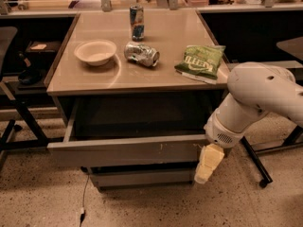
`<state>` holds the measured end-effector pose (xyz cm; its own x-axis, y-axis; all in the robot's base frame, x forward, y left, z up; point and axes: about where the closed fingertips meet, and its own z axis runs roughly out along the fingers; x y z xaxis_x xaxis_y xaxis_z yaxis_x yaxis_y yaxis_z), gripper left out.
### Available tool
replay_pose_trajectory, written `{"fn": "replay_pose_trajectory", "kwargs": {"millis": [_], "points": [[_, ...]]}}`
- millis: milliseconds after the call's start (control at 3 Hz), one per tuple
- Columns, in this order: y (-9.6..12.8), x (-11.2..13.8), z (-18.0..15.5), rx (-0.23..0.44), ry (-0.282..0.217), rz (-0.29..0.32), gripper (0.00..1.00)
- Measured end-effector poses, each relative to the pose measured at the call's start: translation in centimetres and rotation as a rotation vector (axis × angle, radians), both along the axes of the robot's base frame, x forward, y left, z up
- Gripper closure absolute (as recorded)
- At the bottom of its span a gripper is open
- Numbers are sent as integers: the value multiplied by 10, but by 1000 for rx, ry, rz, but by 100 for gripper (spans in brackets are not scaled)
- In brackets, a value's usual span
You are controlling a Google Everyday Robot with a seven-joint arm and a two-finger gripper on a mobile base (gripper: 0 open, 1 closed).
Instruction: Open top drawer
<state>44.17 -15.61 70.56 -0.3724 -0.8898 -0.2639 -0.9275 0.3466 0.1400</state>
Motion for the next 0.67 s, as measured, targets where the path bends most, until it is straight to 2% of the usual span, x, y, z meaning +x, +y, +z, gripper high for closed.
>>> {"fn": "replay_pose_trajectory", "kwargs": {"millis": [333, 667], "points": [[8, 24, -4, -18, -20, 30, 0], [21, 27, -33, -45, 47, 75, 0]]}}
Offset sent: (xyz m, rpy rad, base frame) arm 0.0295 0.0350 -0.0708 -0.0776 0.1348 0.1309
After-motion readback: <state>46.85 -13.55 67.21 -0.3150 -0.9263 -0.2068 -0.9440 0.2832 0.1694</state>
